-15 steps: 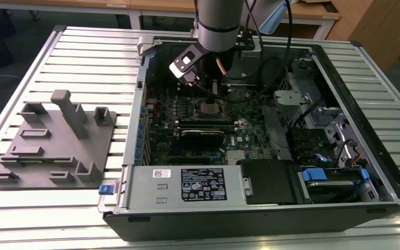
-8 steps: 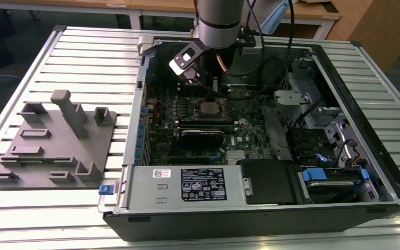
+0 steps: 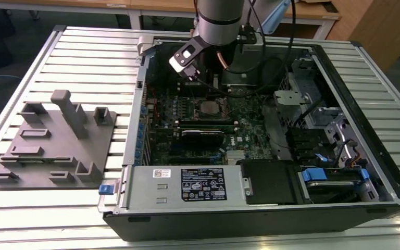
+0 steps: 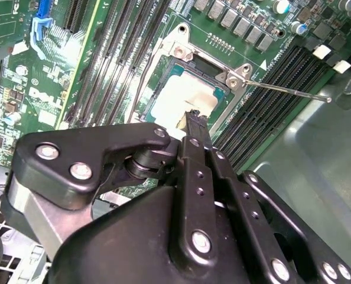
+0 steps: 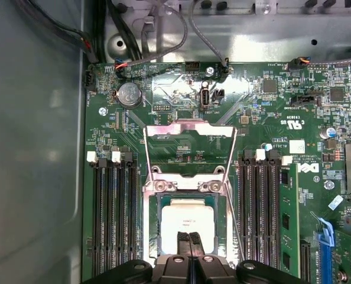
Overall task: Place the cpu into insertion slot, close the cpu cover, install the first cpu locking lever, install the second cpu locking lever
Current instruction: 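Close the cpu cover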
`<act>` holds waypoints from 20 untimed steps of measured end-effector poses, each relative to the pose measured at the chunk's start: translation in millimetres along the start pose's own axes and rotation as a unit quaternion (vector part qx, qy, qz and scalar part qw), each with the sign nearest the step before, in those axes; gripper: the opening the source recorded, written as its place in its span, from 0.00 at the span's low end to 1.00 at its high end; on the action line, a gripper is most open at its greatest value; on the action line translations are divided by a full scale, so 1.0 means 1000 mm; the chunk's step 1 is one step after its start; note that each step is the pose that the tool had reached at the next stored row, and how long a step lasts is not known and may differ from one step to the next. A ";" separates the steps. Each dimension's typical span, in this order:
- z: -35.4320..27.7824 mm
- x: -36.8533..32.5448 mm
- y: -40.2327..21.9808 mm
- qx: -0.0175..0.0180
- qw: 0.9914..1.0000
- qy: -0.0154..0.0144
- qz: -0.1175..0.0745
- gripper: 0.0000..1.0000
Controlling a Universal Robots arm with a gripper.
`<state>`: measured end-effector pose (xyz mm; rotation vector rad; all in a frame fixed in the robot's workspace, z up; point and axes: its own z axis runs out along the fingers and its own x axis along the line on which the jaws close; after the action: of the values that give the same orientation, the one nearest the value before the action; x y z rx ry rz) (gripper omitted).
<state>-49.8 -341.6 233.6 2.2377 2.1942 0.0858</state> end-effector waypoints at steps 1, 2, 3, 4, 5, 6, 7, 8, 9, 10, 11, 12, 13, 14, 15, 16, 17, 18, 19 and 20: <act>-0.0001 0.0000 0.0000 0.000 1.000 0.000 0.000 0.11; -0.0001 0.0000 0.0000 0.000 1.000 0.000 0.000 0.11; -0.0004 0.0000 0.0000 0.000 1.000 0.000 0.000 0.11; -0.0011 0.0000 0.0000 0.000 1.000 0.000 0.000 0.11; -0.0018 0.0000 0.0001 0.000 1.000 0.000 0.000 0.11; -0.0026 0.0001 0.0001 0.000 1.000 0.000 0.000 0.11; -0.0033 0.0001 0.0001 0.000 1.000 0.000 0.000 0.11; -0.0035 0.0001 0.0001 0.000 1.000 0.000 0.000 0.11; -0.0035 0.0001 0.0002 0.000 1.000 0.000 0.000 0.11; -0.0035 0.0001 0.0002 0.000 1.000 0.000 0.000 0.11; -0.0036 0.0001 0.0001 0.000 1.000 0.000 0.000 0.11; -0.0037 0.0001 0.0002 0.000 1.000 0.000 0.000 0.11; -0.0037 0.0001 0.0002 0.000 1.000 0.000 0.000 0.11; -0.0039 0.0001 0.0001 0.000 1.000 0.000 0.000 0.11; -0.0044 0.0001 0.0002 0.000 1.000 0.000 0.000 0.11; -0.0050 0.0001 0.0002 0.000 1.000 0.000 0.000 0.11; -0.0059 0.0002 0.0002 0.000 1.000 0.000 0.000 0.11; -0.0069 0.0002 0.0003 0.000 1.000 0.000 0.000 0.11; -0.0077 0.0003 0.0003 0.000 1.000 0.000 0.000 0.11; -0.0080 0.0003 0.0004 0.000 1.000 0.000 0.000 0.11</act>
<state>-49.8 -341.6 241.6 2.2377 2.1942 0.0857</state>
